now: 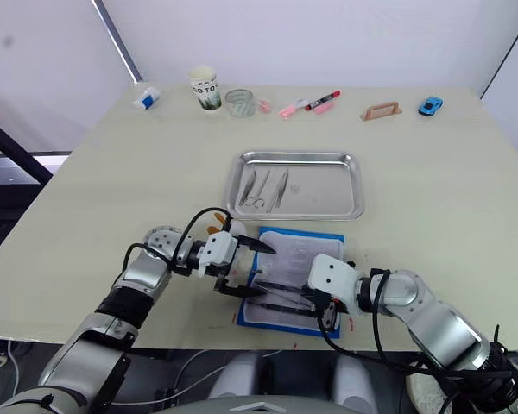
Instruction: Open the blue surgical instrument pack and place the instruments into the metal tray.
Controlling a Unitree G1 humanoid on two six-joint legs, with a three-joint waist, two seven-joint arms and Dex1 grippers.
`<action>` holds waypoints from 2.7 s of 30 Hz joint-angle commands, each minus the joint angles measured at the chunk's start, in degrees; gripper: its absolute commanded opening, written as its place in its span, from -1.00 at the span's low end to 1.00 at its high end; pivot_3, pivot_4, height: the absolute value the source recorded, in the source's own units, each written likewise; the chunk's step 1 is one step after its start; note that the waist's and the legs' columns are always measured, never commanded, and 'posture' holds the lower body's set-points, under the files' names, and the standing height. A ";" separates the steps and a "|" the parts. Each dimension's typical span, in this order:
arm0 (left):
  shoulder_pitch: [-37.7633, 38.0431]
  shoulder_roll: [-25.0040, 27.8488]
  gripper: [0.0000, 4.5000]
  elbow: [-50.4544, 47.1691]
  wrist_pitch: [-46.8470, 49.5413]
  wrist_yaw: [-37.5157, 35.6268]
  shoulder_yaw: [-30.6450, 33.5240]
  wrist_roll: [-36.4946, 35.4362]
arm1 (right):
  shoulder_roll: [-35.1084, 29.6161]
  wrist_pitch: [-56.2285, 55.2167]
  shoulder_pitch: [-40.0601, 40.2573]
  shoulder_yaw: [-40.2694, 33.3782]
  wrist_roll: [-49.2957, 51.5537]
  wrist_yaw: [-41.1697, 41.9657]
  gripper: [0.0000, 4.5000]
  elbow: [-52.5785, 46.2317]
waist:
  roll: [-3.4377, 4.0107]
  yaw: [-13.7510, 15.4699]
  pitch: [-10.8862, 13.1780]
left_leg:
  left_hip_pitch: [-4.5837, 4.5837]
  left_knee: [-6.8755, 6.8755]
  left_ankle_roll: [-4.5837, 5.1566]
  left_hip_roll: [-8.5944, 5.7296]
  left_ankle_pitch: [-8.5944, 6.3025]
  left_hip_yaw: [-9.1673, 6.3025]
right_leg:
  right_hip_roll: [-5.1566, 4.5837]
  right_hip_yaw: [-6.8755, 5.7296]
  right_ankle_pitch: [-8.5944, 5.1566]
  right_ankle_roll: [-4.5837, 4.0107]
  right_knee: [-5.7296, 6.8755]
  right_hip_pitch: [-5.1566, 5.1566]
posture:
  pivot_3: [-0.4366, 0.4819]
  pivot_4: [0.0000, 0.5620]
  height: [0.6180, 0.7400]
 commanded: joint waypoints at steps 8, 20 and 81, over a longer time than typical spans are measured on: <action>1.96 0.47 1.00 4.92 1.46 -0.02 -2.27 3.42 | -4.33 13.36 -5.00 -1.65 3.84 2.32 -0.97 -6.73 | 0.10 -0.01 0.13 | -0.03 0.00 0.00 -0.02 0.00 -0.08 | -0.05 -0.08 0.00 -0.01 -0.03 0.00 | -0.05 -0.47 1.00; 1.69 -0.07 1.00 5.55 1.45 0.46 -2.37 3.64 | -8.60 15.47 -5.53 -3.88 6.36 3.34 -0.97 -9.02 | 0.10 -0.01 0.15 | -0.05 0.00 0.00 -0.04 0.00 -0.12 | -0.07 -0.10 0.00 0.01 -0.04 0.00 | -0.05 -0.47 1.00; 3.98 -0.50 1.00 2.75 2.52 2.73 -0.75 3.45 | 50.46 6.49 -32.90 -26.74 -0.99 -50.76 -0.97 45.79 | 0.67 -0.42 0.33 | -0.09 -0.05 0.08 -0.15 0.05 -0.20 | 0.05 0.12 0.14 0.21 0.06 0.01 | -0.05 -0.47 1.00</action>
